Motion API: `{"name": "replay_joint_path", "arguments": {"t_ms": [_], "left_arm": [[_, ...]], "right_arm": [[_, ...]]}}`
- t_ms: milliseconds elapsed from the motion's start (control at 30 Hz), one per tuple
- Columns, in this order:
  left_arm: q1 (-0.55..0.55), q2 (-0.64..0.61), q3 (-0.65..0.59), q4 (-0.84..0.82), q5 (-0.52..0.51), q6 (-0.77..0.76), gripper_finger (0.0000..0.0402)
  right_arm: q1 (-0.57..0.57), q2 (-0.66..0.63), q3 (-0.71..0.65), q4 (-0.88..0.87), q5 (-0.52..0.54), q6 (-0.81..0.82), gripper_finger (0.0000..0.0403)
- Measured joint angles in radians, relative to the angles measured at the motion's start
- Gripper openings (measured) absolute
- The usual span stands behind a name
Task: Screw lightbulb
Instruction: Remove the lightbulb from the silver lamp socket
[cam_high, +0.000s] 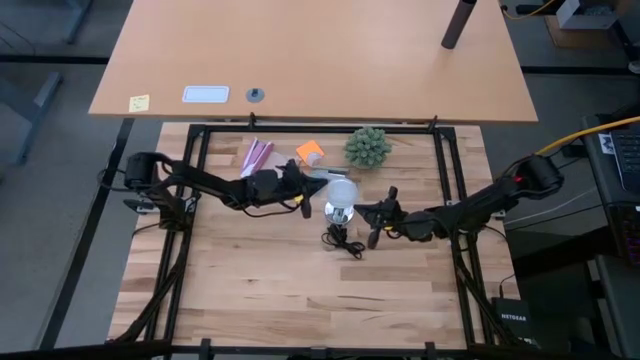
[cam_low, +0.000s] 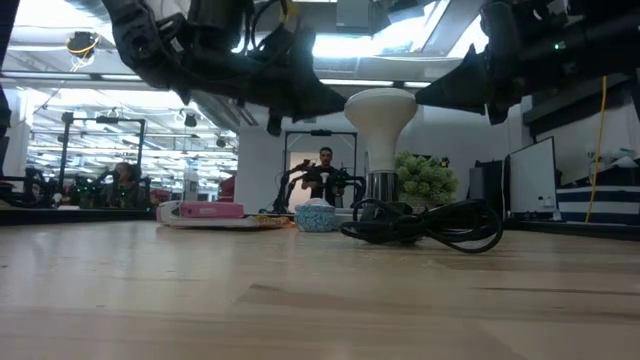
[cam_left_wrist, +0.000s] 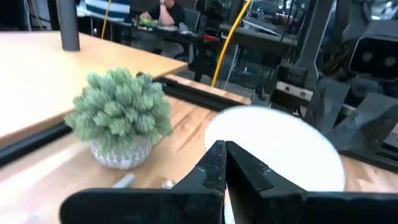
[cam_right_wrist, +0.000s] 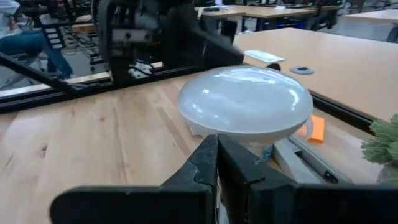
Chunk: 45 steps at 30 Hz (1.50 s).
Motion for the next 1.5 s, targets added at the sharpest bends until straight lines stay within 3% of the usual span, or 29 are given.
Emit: {"name": "replay_joint_path", "arguments": {"t_ms": [233,700,1267,1500], "left_arm": [[-0.024,0.056,0.0,0.088,-0.01,-0.007,0.0],[-0.096,0.054,0.0,0.085,0.01,-0.042,0.0],[-0.123,0.058,0.014,0.087,0.0,-0.038,0.0],[-0.13,0.048,0.023,0.1,-0.006,0.015,0.0]], "right_arm": [[0.0,0.017,0.0,0.015,0.047,-0.001,0.0016],[-0.018,0.017,-0.001,-0.008,0.192,-0.002,0.0016],[-0.235,0.017,0.0,-0.002,-0.086,-0.001,0.0016],[-0.233,0.005,0.0,-0.011,-0.084,-0.04,0.0016]]}}
